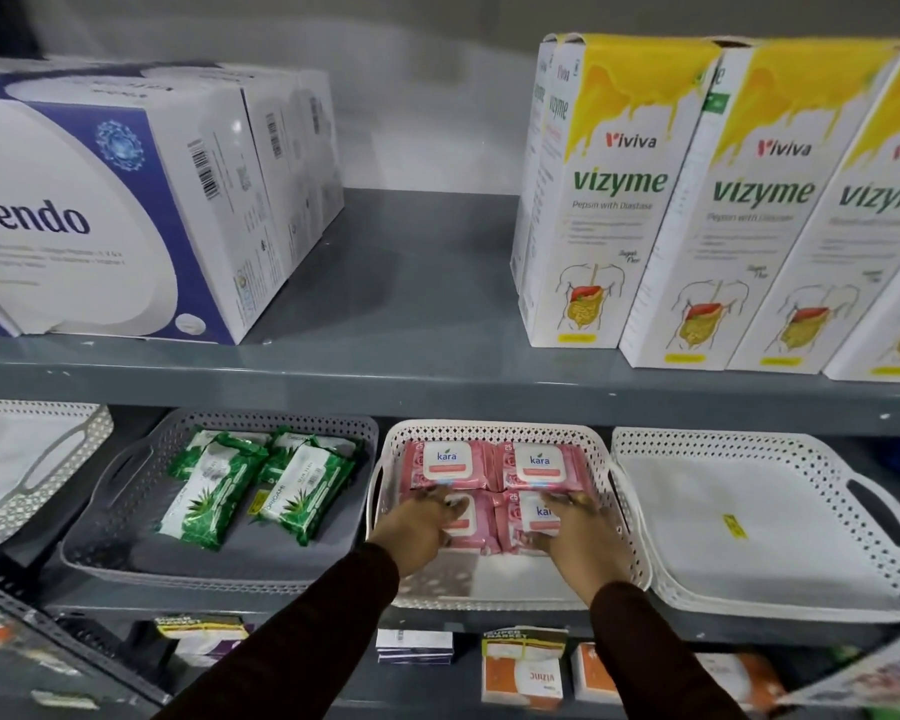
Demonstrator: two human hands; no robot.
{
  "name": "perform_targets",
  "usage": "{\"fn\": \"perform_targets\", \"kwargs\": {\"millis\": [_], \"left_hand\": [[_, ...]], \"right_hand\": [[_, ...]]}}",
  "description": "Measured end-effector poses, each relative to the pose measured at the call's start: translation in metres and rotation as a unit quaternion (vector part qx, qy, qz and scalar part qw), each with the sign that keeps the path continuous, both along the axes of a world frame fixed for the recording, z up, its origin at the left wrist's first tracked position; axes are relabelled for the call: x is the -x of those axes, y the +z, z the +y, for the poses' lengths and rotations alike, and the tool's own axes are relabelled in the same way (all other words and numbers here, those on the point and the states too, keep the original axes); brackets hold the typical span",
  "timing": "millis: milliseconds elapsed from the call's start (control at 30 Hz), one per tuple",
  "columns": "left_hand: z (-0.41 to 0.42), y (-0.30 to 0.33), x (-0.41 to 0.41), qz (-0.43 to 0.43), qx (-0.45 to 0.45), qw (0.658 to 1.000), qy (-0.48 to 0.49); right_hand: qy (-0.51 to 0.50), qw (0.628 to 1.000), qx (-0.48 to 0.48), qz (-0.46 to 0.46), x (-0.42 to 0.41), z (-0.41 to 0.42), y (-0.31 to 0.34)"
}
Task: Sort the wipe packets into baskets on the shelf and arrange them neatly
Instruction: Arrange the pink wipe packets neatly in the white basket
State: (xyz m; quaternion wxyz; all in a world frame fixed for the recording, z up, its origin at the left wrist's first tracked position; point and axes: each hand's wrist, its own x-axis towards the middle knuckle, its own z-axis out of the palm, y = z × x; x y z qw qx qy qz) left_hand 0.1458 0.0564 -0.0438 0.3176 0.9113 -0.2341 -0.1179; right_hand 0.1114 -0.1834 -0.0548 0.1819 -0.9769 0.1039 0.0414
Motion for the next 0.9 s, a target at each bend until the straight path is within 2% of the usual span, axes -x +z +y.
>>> {"fn": "perform_targets", "kwargs": {"millis": [67, 167, 233, 300, 333, 400, 500, 800, 867, 900], "left_hand": [[0.003, -0.003, -0.001, -0.019, -0.025, 0.999, 0.006], [-0.001, 0.004, -0.007, -0.124, -0.052, 0.988, 0.078], [-0.005, 0.004, -0.011, -0.147, -0.127, 0.975, 0.105], [-0.009, -0.005, -0.011, -0.145, -0.213, 0.960, 0.107], [-0.010, -0.010, -0.011, -0.138, -0.228, 0.958, 0.104], [-0.012, -0.017, -0.015, -0.119, -0.220, 0.964, 0.091], [-0.012, -0.021, -0.022, -0.129, -0.219, 0.964, 0.079], [-0.023, 0.001, -0.018, -0.131, -0.349, 0.926, 0.056], [0.001, 0.020, -0.009, -0.199, -0.287, 0.935, 0.067], [0.017, 0.028, -0.002, -0.244, -0.216, 0.941, 0.089]], "right_hand": [[0.007, 1.000, 0.009, 0.000, 0.001, 0.001, 0.006], [0.025, 0.996, 0.055, -0.070, -0.010, 0.000, 0.020], [0.062, 0.991, 0.078, -0.094, -0.026, -0.003, 0.024], [0.089, 0.991, 0.086, -0.059, -0.040, -0.007, 0.019], [0.102, 0.990, 0.086, -0.032, -0.044, -0.008, 0.016], [0.124, 0.990, 0.070, 0.005, -0.048, -0.007, 0.009], [0.125, 0.990, 0.069, -0.005, -0.052, -0.007, 0.004], [0.106, 0.983, 0.139, 0.049, -0.047, -0.009, 0.010], [0.096, 0.986, 0.132, 0.032, -0.043, 0.014, 0.020], [0.093, 0.990, 0.103, -0.025, -0.037, 0.030, 0.025]]}}
